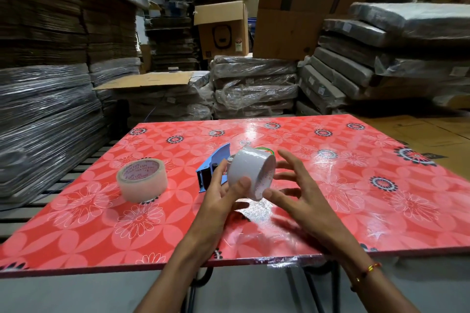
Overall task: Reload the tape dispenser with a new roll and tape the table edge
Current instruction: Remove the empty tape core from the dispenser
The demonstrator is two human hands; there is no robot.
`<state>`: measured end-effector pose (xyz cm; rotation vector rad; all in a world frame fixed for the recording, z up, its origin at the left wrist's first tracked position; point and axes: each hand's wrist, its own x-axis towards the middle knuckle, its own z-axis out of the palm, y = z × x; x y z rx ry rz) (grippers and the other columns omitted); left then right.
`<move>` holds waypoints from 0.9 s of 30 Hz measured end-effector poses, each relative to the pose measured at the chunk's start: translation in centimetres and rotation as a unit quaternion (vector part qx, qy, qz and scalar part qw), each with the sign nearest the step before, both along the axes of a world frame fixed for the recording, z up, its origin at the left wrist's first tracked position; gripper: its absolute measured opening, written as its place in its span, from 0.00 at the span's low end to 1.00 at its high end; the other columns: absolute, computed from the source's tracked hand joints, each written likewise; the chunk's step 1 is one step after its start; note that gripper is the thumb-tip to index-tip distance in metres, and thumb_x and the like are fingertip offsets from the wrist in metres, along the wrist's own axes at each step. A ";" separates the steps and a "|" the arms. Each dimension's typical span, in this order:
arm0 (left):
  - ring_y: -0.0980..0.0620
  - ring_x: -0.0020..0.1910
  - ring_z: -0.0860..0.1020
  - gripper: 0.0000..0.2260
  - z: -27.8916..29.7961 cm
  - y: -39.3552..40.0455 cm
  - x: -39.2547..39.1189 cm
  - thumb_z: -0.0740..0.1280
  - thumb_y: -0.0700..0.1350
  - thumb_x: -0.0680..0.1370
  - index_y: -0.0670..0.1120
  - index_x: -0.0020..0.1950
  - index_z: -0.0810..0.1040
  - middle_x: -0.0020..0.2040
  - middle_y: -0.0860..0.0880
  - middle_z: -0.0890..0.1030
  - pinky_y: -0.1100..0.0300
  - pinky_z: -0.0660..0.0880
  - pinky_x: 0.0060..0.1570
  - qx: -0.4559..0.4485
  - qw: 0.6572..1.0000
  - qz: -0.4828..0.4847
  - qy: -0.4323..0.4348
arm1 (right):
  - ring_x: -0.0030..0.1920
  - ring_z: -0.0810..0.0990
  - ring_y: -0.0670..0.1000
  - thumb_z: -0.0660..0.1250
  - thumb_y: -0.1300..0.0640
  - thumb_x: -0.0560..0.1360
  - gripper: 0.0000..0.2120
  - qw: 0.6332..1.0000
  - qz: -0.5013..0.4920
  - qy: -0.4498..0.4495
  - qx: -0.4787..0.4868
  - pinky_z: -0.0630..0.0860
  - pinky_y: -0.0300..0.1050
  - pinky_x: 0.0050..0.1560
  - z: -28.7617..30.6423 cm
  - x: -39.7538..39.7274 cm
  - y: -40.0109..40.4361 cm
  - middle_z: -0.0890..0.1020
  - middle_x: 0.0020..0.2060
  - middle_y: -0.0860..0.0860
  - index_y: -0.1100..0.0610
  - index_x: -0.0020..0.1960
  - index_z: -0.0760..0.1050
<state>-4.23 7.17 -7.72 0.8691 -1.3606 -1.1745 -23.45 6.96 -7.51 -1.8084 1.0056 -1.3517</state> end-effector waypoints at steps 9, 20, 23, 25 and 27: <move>0.35 0.55 0.80 0.25 0.8 0.4 -0.1 0.60 0.65 0.77 0.52 0.68 0.77 0.60 0.32 0.82 0.44 0.75 0.58 0.065 0.993 -0.062 0.073 | 0.66 0.74 0.40 0.79 0.43 0.68 0.47 0.994 0.007 0.094 -0.058 0.78 0.41 0.59 -0.1 0.2 -0.1 0.69 0.71 0.37 0.36 0.78 0.55; 0.68 0.54 0.80 0.47 -0.1 0.8 -0.3 0.76 0.32 0.71 0.59 0.79 0.53 0.67 0.56 0.73 0.70 0.77 0.45 -0.059 0.994 0.066 -0.056 | 0.70 0.70 0.41 0.80 0.43 0.68 0.45 0.984 -0.021 0.155 -0.089 0.77 0.52 0.64 -0.3 0.3 -0.3 0.66 0.71 0.34 0.43 0.77 0.60; 0.64 0.60 0.79 0.49 -0.3 0.9 -0.3 0.77 0.35 0.68 0.66 0.76 0.55 0.68 0.59 0.73 0.69 0.77 0.52 -0.093 0.986 0.086 -0.105 | 0.71 0.69 0.41 0.79 0.44 0.69 0.43 0.985 -0.007 0.157 -0.074 0.76 0.52 0.65 -0.3 0.3 -0.2 0.67 0.72 0.34 0.41 0.77 0.60; 0.65 0.63 0.76 0.49 0.0 1.2 -0.4 0.78 0.44 0.66 0.67 0.76 0.53 0.68 0.63 0.73 0.70 0.75 0.56 -0.095 0.982 0.092 -0.135 | 0.71 0.69 0.39 0.79 0.45 0.70 0.41 0.990 -0.002 0.135 -0.046 0.78 0.52 0.64 -0.1 0.2 -0.1 0.68 0.72 0.35 0.38 0.76 0.61; 0.67 0.66 0.73 0.50 0.5 1.7 -0.6 0.76 0.53 0.64 0.66 0.78 0.50 0.68 0.64 0.72 0.71 0.72 0.60 -0.097 0.977 0.087 -0.168 | 0.69 0.72 0.38 0.80 0.47 0.69 0.40 0.994 0.000 0.110 -0.023 0.79 0.52 0.64 0.0 0.1 0.1 0.70 0.71 0.35 0.35 0.74 0.62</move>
